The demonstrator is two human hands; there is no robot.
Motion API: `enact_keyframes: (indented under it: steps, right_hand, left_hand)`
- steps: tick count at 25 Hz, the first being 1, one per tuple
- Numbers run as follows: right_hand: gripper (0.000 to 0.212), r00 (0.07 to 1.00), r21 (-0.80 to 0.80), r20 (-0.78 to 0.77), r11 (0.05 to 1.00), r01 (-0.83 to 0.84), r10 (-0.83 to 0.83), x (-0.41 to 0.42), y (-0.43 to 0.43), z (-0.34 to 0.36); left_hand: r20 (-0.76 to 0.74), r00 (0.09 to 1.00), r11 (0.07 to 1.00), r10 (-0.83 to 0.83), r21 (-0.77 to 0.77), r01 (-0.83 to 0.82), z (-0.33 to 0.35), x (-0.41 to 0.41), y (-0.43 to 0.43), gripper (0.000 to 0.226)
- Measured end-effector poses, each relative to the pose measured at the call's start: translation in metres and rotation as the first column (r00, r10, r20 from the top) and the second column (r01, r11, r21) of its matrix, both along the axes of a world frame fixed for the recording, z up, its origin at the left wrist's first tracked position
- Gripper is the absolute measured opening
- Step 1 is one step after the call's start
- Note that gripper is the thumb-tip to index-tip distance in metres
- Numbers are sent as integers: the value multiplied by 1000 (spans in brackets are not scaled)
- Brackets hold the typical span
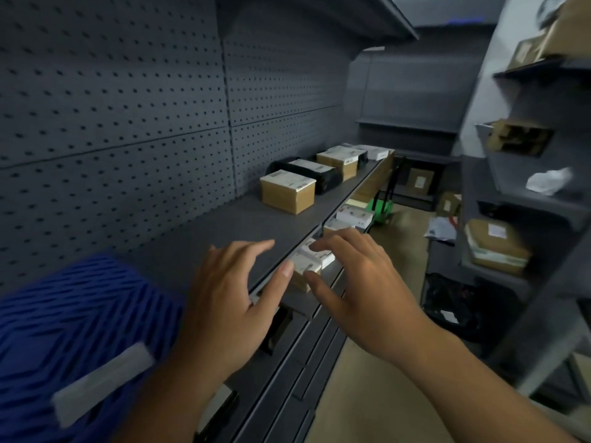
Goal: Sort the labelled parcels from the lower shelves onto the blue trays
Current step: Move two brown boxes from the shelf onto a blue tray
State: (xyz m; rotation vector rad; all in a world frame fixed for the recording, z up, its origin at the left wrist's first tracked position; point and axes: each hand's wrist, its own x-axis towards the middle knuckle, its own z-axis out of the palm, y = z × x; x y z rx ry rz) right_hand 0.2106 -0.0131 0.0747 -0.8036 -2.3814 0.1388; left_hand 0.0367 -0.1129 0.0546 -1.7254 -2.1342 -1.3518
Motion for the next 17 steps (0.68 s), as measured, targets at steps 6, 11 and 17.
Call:
enact_keyframes:
  steps: [6,11,17]
  right_hand:
    - [41,1000,-56,-16,998,22,-23,2,119,-5]
    - [37,997,-71,-46,995,-63,60,15,229,-21]
    - [35,984,-112,-62,978,-175,169,41,371,-28]
  left_hand:
    - [66,998,998,-23,-55,27,-2,1,118,49]
    - [53,996,994,73,-87,-69,-7,8,210,52]
    - [14,949,945,314,-99,-311,-5,28,305,55]
